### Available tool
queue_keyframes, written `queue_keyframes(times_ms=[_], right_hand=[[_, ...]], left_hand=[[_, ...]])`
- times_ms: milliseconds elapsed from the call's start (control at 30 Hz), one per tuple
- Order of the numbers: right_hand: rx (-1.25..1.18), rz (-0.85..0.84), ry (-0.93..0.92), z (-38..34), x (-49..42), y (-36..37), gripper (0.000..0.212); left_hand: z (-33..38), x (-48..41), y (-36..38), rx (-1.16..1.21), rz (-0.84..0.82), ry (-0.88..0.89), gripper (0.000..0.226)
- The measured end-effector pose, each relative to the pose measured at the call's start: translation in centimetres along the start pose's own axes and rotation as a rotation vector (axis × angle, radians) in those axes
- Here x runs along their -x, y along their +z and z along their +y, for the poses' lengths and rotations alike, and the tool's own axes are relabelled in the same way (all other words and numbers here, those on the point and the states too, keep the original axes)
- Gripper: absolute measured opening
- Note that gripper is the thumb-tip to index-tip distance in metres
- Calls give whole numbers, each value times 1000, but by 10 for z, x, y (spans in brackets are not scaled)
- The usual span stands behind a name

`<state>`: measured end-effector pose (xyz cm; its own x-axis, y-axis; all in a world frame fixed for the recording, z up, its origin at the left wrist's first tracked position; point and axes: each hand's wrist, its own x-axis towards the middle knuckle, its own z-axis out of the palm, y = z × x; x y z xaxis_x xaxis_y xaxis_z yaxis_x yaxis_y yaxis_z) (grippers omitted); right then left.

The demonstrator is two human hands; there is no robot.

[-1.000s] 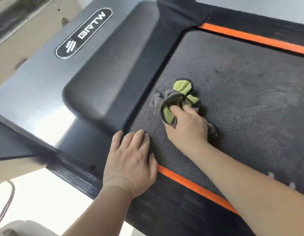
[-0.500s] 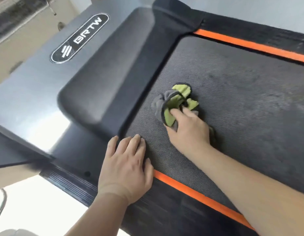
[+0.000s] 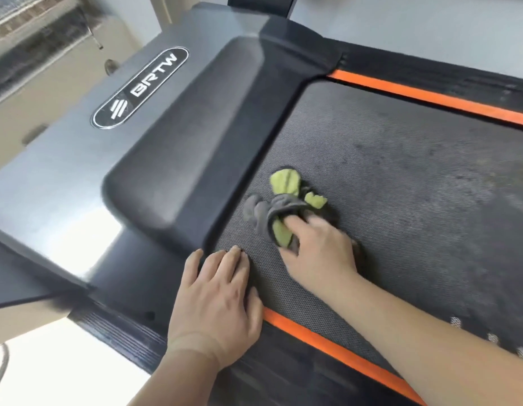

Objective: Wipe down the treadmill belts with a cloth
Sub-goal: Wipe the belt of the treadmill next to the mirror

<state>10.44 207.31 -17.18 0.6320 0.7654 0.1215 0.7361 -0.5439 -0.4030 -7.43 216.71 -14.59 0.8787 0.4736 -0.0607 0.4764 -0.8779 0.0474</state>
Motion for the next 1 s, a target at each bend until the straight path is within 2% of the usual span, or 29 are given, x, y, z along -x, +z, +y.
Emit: queue_keyframes(times_ms=[100, 200, 267, 467, 567, 667, 733, 900, 1000], right_hand=[[-114, -132, -171, 8, 23, -3, 37], [-180, -246, -139, 17, 16, -12, 44], [-182, -255, -137, 12, 18, -13, 45], [-91, -369, -140, 24, 75, -38, 43], [-98, -329, -195, 37, 103, -49, 46], [-72, -304, -260, 41, 107, -46, 40], [-55, -254, -336, 41, 103, -40, 35], [-31, -237, -415, 42, 78, -16, 36], [-73, -160, -445, 21, 48, -4, 36]], left_hand=[[1, 0, -1, 25, 65, 22, 25], [0, 1, 0, -2, 91, 18, 25], [0, 2, 3, -28, 115, 25, 26], [7, 31, 12, -63, 83, -179, 60], [8, 47, 14, -80, 79, -154, 64], [8, 44, 12, -45, 82, -200, 68], [10, 45, 13, -49, 70, -201, 69], [6, 44, 15, -30, 98, -191, 69], [6, 44, 17, -39, 94, -187, 67]])
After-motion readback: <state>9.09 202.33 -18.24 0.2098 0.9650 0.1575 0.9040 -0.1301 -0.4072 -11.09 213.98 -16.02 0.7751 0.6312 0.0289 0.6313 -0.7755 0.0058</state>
